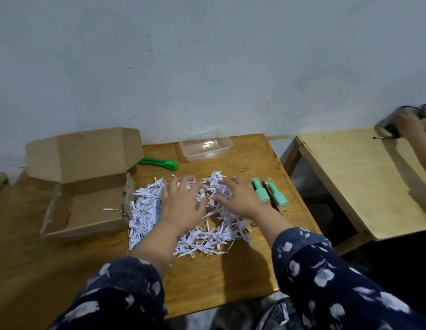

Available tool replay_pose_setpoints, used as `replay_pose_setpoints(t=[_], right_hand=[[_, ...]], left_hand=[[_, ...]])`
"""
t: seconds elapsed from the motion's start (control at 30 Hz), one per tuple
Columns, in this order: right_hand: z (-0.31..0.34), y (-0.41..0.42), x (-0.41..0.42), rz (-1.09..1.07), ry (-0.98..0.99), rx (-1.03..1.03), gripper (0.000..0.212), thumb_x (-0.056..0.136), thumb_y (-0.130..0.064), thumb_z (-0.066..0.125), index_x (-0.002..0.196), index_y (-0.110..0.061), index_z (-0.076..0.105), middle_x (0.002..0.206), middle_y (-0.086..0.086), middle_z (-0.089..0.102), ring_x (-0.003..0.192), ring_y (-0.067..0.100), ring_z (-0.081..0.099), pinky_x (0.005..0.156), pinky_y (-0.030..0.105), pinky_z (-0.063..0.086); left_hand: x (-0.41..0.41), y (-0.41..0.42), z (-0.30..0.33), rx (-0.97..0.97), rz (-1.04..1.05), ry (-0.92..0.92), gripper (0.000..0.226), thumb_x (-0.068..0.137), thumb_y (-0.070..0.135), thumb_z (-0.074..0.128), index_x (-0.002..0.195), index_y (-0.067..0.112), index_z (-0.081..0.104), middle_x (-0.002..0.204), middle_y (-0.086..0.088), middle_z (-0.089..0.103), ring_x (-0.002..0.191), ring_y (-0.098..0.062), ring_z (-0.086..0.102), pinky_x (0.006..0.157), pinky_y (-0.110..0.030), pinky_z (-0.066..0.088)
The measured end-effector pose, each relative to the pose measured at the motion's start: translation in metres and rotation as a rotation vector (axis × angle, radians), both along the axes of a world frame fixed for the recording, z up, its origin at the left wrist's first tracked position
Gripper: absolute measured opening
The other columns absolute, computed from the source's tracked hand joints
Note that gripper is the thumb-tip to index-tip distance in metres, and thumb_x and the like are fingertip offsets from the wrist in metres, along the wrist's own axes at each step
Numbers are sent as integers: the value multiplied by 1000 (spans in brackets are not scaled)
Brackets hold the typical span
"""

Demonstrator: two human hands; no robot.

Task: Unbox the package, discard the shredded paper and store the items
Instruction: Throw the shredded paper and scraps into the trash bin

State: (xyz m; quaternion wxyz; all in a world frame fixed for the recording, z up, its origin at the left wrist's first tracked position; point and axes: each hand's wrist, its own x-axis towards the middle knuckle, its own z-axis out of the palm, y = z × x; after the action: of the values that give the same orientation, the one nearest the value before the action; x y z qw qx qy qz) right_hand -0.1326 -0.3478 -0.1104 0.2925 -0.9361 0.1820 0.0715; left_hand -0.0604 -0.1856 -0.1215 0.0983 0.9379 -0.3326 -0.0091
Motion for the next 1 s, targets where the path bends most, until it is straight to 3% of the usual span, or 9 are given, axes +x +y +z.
replay_pose_setpoints(t=[0.1, 0.2, 0.4, 0.5, 0.63, 0.7, 0.8, 0.9, 1.0], right_hand=[[-6, 27, 8, 158, 297, 77, 114, 65, -69, 68, 146, -47, -8, 158, 1, -22, 144, 32, -22, 115, 63, 3], [-23, 52, 13, 285, 333, -123, 124, 62, -70, 69, 140, -48, -25, 151, 2, -38, 139, 33, -33, 111, 67, -7], [-40, 71, 23, 285, 201, -272, 94, 82, -66, 51, 147, -42, -11, 158, 7, -22, 145, 36, -17, 112, 65, -5], [-37, 71, 27, 217, 112, -266, 64, 88, -53, 52, 144, -38, 25, 157, 9, 13, 144, 35, 10, 112, 61, 14], [-31, 72, 26, 172, -65, -245, 22, 90, -20, 56, 111, -24, 62, 123, 5, 54, 116, 30, 48, 93, 42, 44], [-22, 76, 25, 116, -116, -151, 22, 88, -7, 56, 103, -18, 68, 113, 7, 62, 105, 28, 58, 85, 38, 51], [0, 80, 29, 46, -150, -126, 35, 84, -5, 61, 114, -23, 65, 128, 5, 59, 118, 28, 54, 100, 45, 46], [35, 87, 30, 43, -43, -136, 60, 80, -11, 61, 133, -34, 47, 152, 0, 35, 137, 30, 33, 111, 55, 28], [76, 104, 23, 130, -43, 106, 85, 80, -12, 68, 148, -28, 19, 155, -3, 24, 139, 22, 30, 110, 39, 31]], left_hand=[[8, 37, -6, 185, 174, 87, 62, 90, 60, 38, 146, 34, 28, 160, -3, 11, 146, -37, 4, 116, -55, 8], [3, 69, -18, 251, 233, 169, 79, 84, 77, 25, 151, 38, 13, 162, -1, -3, 147, -38, -1, 118, -54, 3], [-17, 97, -27, 230, 227, 210, 69, 92, 64, 33, 151, 37, 9, 161, 3, 6, 143, -34, 15, 111, -51, 25], [-15, 105, -28, 150, 189, 170, 57, 97, 38, 46, 148, 33, 22, 154, 0, 23, 133, -31, 31, 105, -43, 38], [-9, 108, -24, -16, 170, 242, 58, 92, 16, 58, 143, 33, 34, 149, -1, 34, 128, -29, 43, 102, -42, 43], [-5, 105, -17, -95, 168, 242, 58, 91, 13, 59, 141, 33, 38, 146, -2, 38, 125, -28, 46, 100, -42, 44], [5, 99, 1, -183, 123, 176, 56, 90, 14, 60, 140, 31, 40, 138, -2, 44, 118, -28, 50, 92, -42, 47], [15, 95, 24, -241, 59, 140, 55, 90, 14, 59, 140, 28, 41, 138, -3, 44, 118, -29, 48, 89, -43, 47], [20, 89, 47, -333, -6, 170, 57, 89, 12, 60, 142, 26, 41, 140, -3, 43, 121, -28, 47, 95, -42, 44]])
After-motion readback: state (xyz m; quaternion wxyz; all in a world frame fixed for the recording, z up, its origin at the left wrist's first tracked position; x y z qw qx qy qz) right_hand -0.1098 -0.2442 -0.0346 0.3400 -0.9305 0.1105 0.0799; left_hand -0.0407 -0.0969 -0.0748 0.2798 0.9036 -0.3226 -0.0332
